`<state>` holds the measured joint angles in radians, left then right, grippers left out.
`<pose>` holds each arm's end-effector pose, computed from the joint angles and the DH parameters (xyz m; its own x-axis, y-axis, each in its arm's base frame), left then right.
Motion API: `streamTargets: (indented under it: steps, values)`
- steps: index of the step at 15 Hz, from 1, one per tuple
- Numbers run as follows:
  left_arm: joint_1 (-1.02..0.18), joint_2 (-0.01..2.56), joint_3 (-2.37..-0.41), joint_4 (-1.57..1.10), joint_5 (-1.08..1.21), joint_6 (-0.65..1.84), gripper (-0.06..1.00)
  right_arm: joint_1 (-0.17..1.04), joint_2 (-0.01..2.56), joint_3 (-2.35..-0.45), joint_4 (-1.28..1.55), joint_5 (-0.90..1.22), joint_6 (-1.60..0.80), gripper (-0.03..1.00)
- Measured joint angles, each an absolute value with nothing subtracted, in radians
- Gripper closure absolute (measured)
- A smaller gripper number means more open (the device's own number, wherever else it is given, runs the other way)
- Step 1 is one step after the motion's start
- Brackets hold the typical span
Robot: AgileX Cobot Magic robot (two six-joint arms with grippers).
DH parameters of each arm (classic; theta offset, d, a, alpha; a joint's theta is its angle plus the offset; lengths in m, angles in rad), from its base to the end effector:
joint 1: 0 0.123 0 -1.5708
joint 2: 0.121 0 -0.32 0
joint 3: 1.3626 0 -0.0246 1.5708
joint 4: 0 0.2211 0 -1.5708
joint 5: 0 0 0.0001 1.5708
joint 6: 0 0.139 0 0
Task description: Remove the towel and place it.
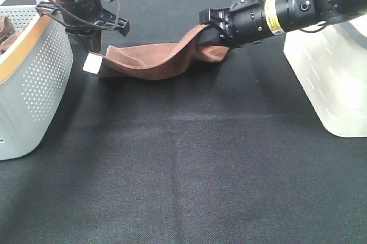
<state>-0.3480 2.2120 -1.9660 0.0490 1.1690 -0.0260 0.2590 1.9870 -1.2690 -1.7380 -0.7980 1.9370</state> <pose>0.4501 -0.1566 0.2090 -0.9146 0.3245 -0.2413 0.3242 0.9450 0.0421 0.3862 0.2038 0.2167 -0.7721 -0.1103 -0.6259 -0.5623 0.5776 0.5918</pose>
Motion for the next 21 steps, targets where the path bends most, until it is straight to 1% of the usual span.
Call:
streamTargets:
  steps: [4, 7, 10, 13, 16, 17, 19, 21]
  values:
    - [-0.348, 2.212, -1.967, 0.049, 1.202, -0.026, 0.94, 0.259, 1.985, -1.268, -1.739, -0.956, 2.059, 0.97]
    - [-0.348, 2.212, -1.967, 0.047, 1.202, -0.026, 0.94, 0.259, 1.985, -1.243, -1.739, -0.957, 2.077, 0.97]
    - [-0.348, 2.211, -1.967, 0.038, 1.202, -0.024, 0.94, 0.259, 1.985, -1.163, -1.740, -0.970, 2.080, 0.97]
    - [-0.348, 2.211, -1.967, 0.028, 1.202, -0.023, 0.94, 0.259, 1.981, -1.149, -1.741, -0.938, 1.976, 0.97]
    - [-0.348, 2.211, -1.967, 0.024, 1.202, -0.023, 0.94, 0.259, 1.898, -1.152, -1.745, -0.638, 1.750, 0.97]
    - [-0.348, 2.211, -1.967, 0.024, 1.202, -0.023, 0.94, 0.259, 1.898, -1.152, -1.745, -0.638, 1.750, 0.97]
    - [-0.350, 2.211, -1.968, 0.000, 1.182, -0.023, 0.94, 0.264, 1.805, -1.152, -1.744, -0.333, 1.599, 0.97]
    - [-0.364, 2.209, -1.974, -0.065, 1.128, -0.023, 0.94, 0.271, 1.751, -1.152, -1.753, -0.207, 1.581, 0.97]
